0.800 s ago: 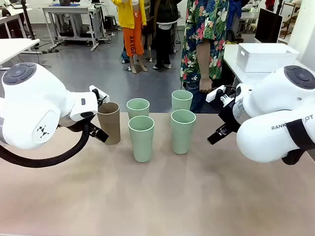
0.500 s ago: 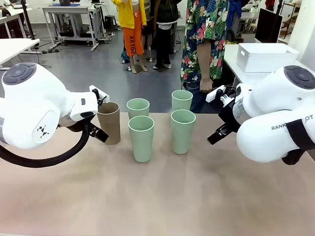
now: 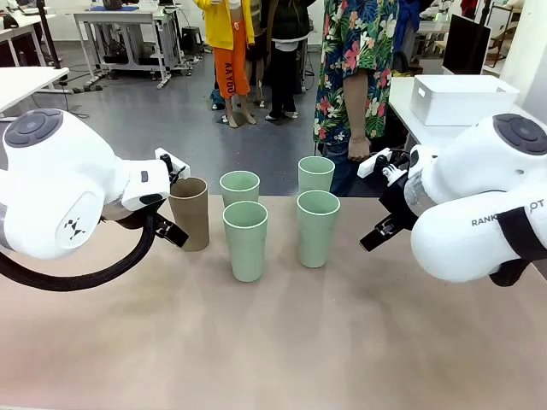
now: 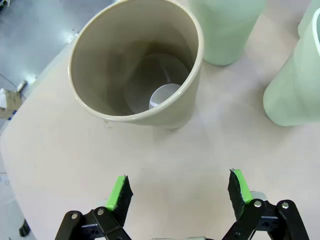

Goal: Stack the cups and store them in the basket.
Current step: Pick up two Reusable plastic cups , one in each hand.

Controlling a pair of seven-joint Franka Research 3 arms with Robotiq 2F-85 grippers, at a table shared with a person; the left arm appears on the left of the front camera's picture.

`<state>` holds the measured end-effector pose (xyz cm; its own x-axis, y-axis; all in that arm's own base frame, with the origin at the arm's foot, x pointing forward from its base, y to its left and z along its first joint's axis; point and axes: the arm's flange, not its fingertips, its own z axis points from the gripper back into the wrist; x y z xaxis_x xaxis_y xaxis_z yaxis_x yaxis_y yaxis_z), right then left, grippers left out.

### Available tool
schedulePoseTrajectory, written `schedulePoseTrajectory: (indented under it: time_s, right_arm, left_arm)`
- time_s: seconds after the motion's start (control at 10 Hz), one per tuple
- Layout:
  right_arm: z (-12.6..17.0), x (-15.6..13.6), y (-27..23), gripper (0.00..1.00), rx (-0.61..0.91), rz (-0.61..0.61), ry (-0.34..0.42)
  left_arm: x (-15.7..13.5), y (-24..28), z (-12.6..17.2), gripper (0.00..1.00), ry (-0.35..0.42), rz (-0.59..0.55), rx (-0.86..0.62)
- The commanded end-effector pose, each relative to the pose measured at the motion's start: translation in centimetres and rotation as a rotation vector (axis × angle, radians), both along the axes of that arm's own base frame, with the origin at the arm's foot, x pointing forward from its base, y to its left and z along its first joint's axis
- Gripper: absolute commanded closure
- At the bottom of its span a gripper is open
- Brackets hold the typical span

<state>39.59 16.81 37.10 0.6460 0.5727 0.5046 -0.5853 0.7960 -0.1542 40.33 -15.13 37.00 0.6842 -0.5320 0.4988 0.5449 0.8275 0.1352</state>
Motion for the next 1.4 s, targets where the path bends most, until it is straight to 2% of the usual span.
schedulePoseTrajectory:
  time_s: [0.0, 0.1, 0.2, 0.3, 0.5, 0.7, 0.8, 0.9, 1.1, 1.2, 1.3]
  right_arm:
    - [0.0, 0.0, 0.0, 0.00, 0.001, -0.001, 0.000]
    - [0.0, 0.0, 0.0, 0.00, 0.000, 0.000, 0.000]
    - [1.5, 0.2, 0.3, 0.00, 0.055, 0.128, 0.006]
    - [3.8, 0.5, 0.0, 0.00, 0.052, 0.113, -0.014]
    - [8.6, 1.3, -0.9, 0.00, 0.031, 0.078, -0.019]
    - [12.4, 2.0, -2.3, 0.00, 0.034, 0.096, -0.016]
    - [14.1, 2.5, -3.4, 0.00, 0.029, 0.176, 0.005]
    - [15.3, 2.4, -5.2, 0.00, 0.021, 0.256, 0.017]
    - [17.4, 1.5, -11.2, 0.00, 0.067, 0.368, -0.023]
    - [17.7, 1.2, -15.2, 0.00, 0.099, 0.400, -0.064]
    - [17.5, 0.9, -18.8, 0.00, 0.161, 0.414, -0.116]
  left_arm:
    - [0.0, 0.0, 0.0, 0.00, 0.000, 0.000, 0.000]
    - [0.0, 0.0, 0.0, 0.00, 0.000, 0.000, 0.000]
    - [0.4, -0.4, 1.5, 0.00, -0.004, -0.059, -0.049]
    - [1.1, 0.2, 3.4, 0.00, 0.035, -0.099, -0.091]
    - [1.7, 1.7, 7.3, 0.00, 0.022, -0.112, -0.094]
    - [1.7, 3.4, 10.4, 0.00, 0.067, -0.203, -0.125]
    - [1.9, 4.5, 12.2, 0.00, 0.110, -0.312, -0.128]
    - [1.9, 6.5, 13.7, 0.00, 0.136, -0.408, -0.146]
    - [1.6, 11.9, 16.8, 0.00, 0.126, -0.556, -0.235]
    - [1.4, 15.2, 17.6, 0.00, 0.098, -0.641, -0.264]
    - [0.9, 17.6, 17.7, 0.00, 0.033, -0.718, -0.263]
